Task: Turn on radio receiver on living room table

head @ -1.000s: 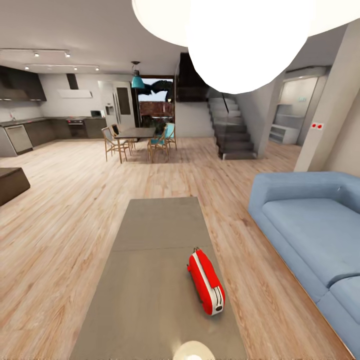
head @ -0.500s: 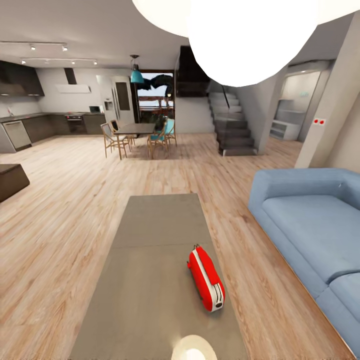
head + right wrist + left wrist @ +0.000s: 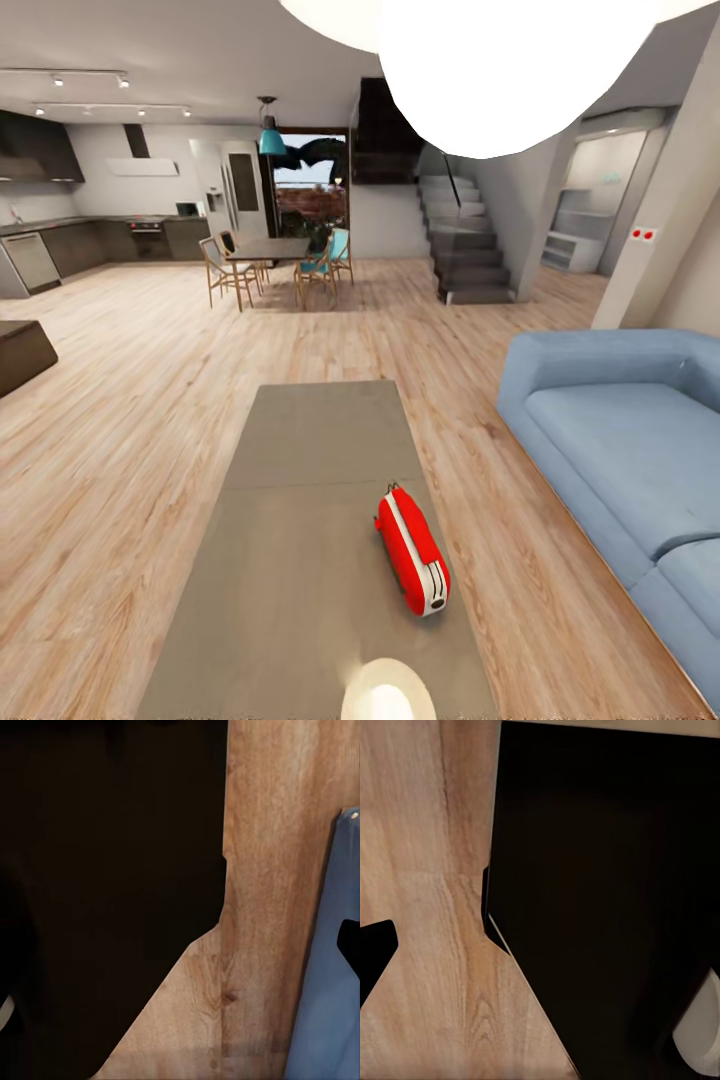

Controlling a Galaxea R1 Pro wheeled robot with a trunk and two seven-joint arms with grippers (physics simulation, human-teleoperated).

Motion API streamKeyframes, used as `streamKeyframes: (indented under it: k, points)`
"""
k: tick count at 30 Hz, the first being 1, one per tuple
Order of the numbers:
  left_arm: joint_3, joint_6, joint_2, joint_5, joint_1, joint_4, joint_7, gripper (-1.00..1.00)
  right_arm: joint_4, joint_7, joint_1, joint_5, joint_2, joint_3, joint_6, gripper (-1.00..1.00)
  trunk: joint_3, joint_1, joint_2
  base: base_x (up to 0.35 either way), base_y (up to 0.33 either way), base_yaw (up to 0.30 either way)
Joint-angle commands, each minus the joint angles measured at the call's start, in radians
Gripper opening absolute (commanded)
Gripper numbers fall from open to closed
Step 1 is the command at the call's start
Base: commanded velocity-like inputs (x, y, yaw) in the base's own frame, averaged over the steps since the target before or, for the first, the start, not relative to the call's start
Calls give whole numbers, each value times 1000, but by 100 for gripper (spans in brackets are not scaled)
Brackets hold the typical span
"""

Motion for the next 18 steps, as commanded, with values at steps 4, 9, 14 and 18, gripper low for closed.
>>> streamKeyframes:
  k: [4, 9, 14, 18]
  points:
    - [0, 0, 0, 0, 0, 0, 0, 100, 0, 0, 0, 0, 0, 0, 0, 100, -7, 0, 0, 0, 0, 0]
    - [-1, 0, 0, 0, 0, 0, 0, 100, 0, 0, 0, 0, 0, 0, 0, 100, -15, 0, 0, 0, 0, 0]
    - [0, 0, -1, 0, 0, 0, 0, 100, 0, 0, 0, 0, 0, 0, 0, 100, -23, 0, 0, 0, 0, 0]
    - [0, 0, -1, 0, 0, 0, 0, 100, 0, 0, 0, 0, -1, 0, 0, 100, -29, 0, 0, 0, 0, 0]
